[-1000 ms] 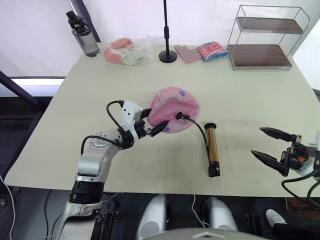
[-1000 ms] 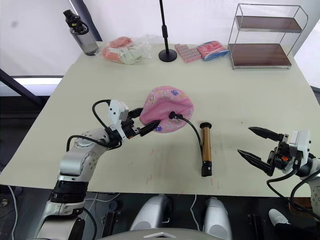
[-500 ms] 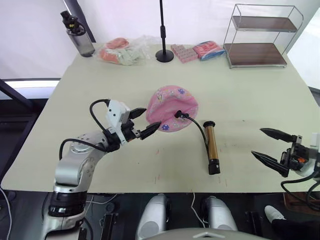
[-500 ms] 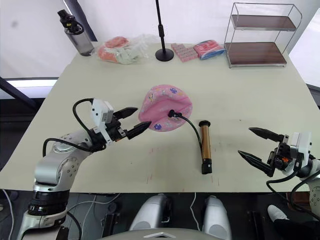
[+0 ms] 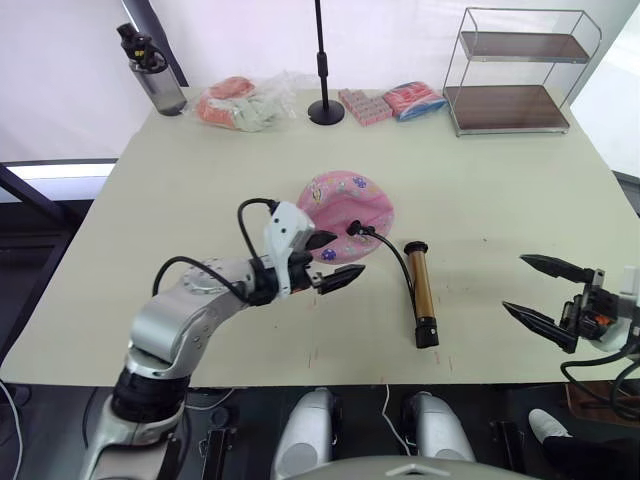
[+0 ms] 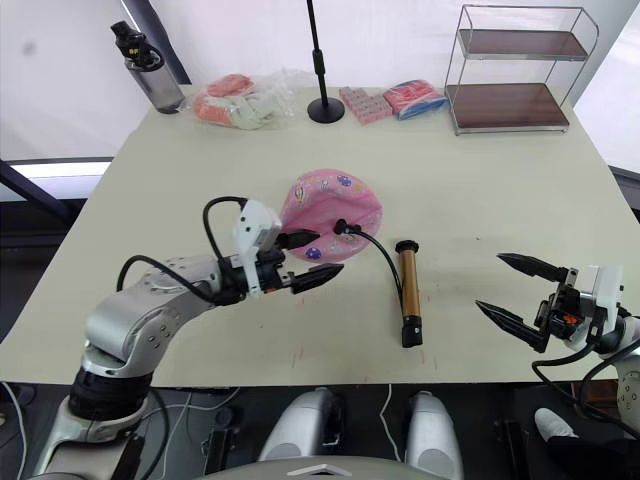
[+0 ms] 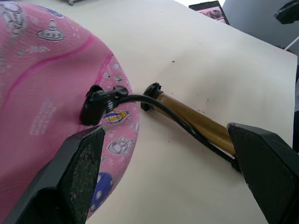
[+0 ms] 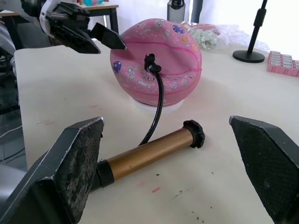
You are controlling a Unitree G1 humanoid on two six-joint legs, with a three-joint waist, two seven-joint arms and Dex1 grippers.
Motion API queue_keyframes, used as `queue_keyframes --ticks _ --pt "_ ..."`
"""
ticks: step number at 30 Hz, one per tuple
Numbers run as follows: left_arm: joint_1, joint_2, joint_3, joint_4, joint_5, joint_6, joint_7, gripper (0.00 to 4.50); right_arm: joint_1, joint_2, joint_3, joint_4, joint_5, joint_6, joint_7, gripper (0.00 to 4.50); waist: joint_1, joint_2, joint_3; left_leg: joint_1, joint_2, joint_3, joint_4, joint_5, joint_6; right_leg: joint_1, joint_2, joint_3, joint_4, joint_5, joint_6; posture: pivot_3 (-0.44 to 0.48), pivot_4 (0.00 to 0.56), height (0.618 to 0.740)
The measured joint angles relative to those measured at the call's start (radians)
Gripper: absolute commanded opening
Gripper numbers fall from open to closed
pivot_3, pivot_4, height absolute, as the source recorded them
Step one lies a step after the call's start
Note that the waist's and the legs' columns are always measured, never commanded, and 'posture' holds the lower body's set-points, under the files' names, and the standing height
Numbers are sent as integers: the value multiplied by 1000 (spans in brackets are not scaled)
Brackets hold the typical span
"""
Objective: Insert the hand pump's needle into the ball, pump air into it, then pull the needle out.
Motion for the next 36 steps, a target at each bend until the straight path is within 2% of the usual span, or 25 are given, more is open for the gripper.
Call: queue_keyframes --ticks 8,17,29,33,36 --pt "-62 -158 -175 -3 4 149 107 4432 -4 0 22 15 -4 -8 1 4500 -7 0 0 0 0 -1 2 0 0 1 0 0 1 1 -1 0 150 736" --pt "-108 -253 -359 72 82 257 199 4432 -9 -11 29 34 -16 -25 22 4500 -13 0 0 0 0 -3 8 0 1 1 1 -1 6 1 -1 0 150 736" --pt "-146 -382 -418 227 188 296 283 4432 -10 -16 44 79 -47 -68 56 4500 -14 1 0 -1 0 -4 11 -1 2 1 1 -1 9 1 -2 0 150 736" --pt "-140 -472 -394 270 218 308 344 4432 -3 -16 63 83 -59 -93 62 4500 -13 1 0 -2 0 -5 12 -1 2 1 0 -2 9 1 -2 0 150 736" --pt "-136 -492 -382 275 224 318 362 4432 4 -15 66 87 -65 -104 62 4500 -13 1 0 -2 0 -5 12 -1 2 1 0 -2 10 1 -2 0 150 736"
